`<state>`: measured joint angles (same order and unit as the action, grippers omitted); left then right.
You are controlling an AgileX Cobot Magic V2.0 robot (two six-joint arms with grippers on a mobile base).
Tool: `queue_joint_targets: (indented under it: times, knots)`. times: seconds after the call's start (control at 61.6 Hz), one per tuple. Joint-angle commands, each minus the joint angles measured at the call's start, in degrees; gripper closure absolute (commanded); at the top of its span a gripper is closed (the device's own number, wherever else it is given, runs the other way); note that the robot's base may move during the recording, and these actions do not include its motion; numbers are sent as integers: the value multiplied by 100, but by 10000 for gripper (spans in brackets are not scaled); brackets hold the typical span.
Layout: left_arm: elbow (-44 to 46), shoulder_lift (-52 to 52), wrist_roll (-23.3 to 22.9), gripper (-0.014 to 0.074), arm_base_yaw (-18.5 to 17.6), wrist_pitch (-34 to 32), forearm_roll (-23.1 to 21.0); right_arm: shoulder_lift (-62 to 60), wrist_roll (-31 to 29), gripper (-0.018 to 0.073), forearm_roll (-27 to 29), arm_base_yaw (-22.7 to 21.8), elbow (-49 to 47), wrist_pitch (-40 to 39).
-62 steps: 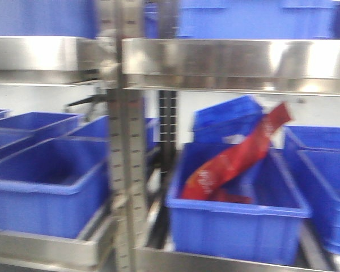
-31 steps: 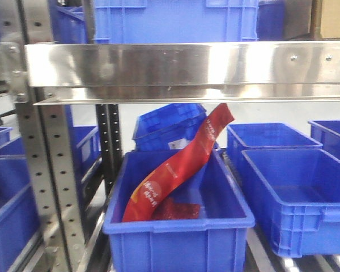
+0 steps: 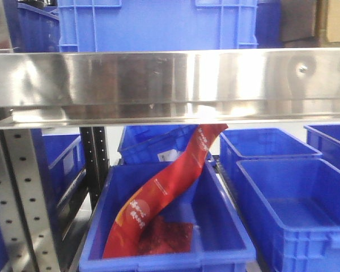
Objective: Grab block from conveyor and place in blue bin
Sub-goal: 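Drive the base up to the shelf of blue bins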
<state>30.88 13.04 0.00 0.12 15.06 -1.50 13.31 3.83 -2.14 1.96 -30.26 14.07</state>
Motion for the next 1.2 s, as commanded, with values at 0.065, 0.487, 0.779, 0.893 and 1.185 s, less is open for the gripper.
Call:
queue_joint_targets:
  times: [0.065,0.487,0.779,0.893,1.185]
  knots:
    - [6,-20,0,707,14,-107,-34,-10,-32,727,-44,0,-3,-129]
    - [6,-20,0,707,14,-107,-34,-10,-32,727,-44,0,-3,-129]
    - [6,-20,0,707,14,-107,-34,-10,-32,727,-44,0,-3,-129]
    - [6,-20,0,707,14,-107,-34,-10,-32,727,-44,0,-3,-129]
    - [6,-20,0,707,14,-107,-34,-10,-32,727,-44,0,-3,-129]
